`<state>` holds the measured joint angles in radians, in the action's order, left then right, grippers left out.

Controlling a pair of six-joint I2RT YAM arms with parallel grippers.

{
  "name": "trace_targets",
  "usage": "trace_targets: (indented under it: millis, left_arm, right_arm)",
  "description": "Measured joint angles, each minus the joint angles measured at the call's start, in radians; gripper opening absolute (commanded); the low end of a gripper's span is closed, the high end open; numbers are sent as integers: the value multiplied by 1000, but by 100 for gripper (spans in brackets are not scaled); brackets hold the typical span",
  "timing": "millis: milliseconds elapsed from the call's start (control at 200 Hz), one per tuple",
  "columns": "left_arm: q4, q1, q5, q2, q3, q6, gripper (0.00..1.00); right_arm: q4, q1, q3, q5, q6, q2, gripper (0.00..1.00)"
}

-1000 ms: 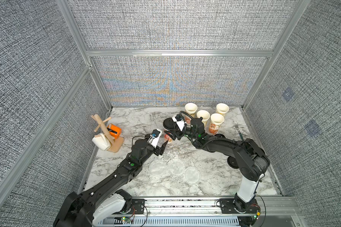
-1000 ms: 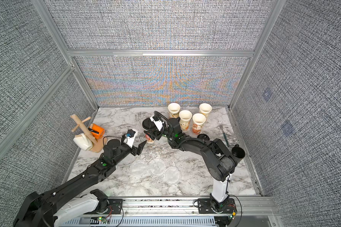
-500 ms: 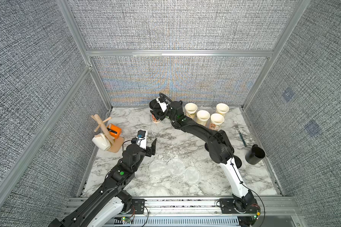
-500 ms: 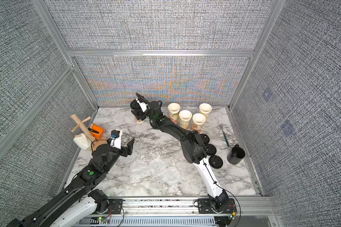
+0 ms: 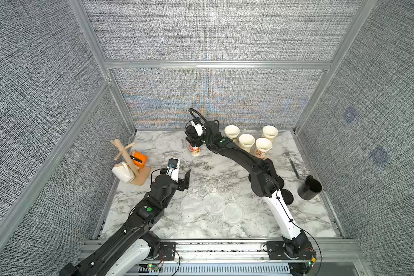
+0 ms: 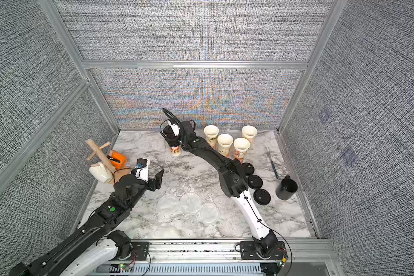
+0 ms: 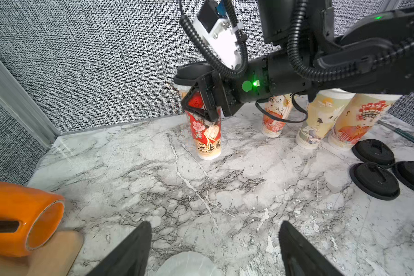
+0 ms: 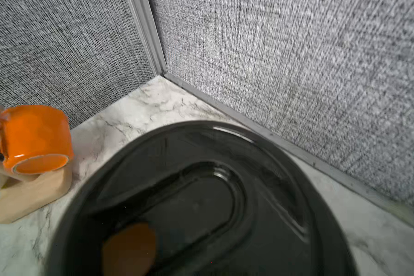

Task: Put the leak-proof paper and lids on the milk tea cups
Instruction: Place the cup at the center of the board.

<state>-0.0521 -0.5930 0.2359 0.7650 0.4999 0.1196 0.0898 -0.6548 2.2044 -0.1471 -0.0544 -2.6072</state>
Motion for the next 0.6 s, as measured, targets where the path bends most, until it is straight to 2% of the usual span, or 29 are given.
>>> trace_targets:
  millis: [145, 415, 595]
  left_arm:
    - [-2, 0, -2, -17, -7, 11, 85]
    - [-15, 0, -2, -52, -88, 7, 84]
    - [-49, 0, -2, -87, -137, -10, 85]
  right_arm:
    - [-24, -18, -143, 40, -40, 62, 82]
    - [-51, -41, -169, 126, -89, 60, 84]
    - [-84, -66, -261, 205, -104, 113, 86]
